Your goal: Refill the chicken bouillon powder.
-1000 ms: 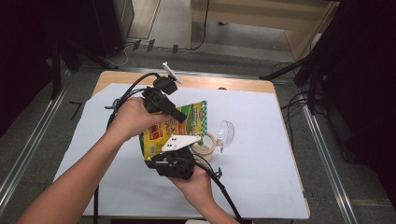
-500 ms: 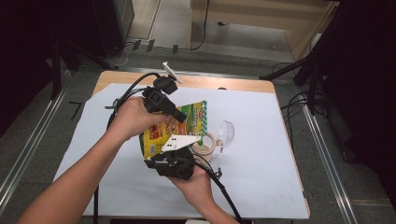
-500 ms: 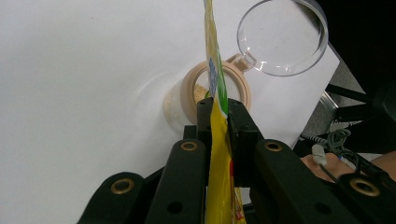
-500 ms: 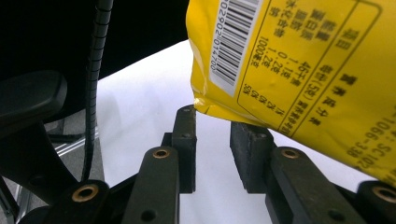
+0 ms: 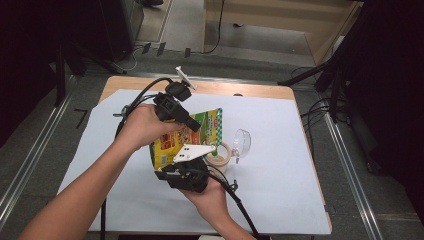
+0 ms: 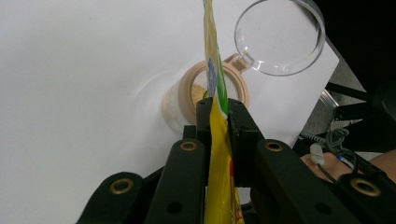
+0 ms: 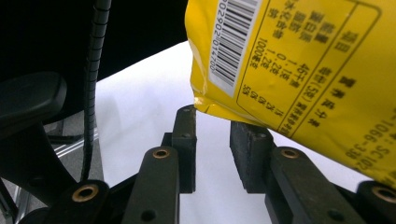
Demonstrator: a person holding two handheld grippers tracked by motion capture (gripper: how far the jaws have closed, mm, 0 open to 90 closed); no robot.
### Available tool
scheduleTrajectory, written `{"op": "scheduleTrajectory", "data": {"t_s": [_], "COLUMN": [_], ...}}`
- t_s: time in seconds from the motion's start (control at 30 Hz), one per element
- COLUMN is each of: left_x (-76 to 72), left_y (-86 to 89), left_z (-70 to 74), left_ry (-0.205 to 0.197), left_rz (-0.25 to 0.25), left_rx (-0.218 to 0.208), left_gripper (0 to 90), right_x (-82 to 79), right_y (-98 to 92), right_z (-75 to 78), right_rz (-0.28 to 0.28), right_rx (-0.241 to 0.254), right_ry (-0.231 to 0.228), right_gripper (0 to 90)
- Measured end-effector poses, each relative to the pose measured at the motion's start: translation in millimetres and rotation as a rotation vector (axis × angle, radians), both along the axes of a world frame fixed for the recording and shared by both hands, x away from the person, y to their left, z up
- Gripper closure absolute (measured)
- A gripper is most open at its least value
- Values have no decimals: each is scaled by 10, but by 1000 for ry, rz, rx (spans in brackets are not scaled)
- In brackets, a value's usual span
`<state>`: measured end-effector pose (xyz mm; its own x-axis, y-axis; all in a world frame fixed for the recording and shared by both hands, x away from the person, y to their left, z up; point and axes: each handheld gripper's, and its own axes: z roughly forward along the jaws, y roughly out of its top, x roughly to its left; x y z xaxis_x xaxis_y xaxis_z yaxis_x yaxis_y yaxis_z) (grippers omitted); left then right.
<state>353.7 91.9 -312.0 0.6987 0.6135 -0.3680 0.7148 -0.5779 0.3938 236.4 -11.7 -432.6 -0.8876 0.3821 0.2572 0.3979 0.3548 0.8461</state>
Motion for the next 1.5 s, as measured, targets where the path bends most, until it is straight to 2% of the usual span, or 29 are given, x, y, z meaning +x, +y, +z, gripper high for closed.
{"op": "scheduleTrajectory", "data": {"t_s": [0.77,1.1,1.5], "left_x": [-36,4,25], "left_y": [-56,-38,-35], "left_z": [35,23,21], "left_ry": [11,28,25], "left_rz": [-14,-7,-7], "left_rx": [0,-10,-5], "left_gripper": [852,861,862], "right_x": [-1,4,3], "right_y": [-4,-3,-13], "right_z": [-6,-7,8], "right_rz": [5,5,2], "right_rx": [3,8,10], "right_ry": [10,5,2], "right_gripper": [737,735,733]}}
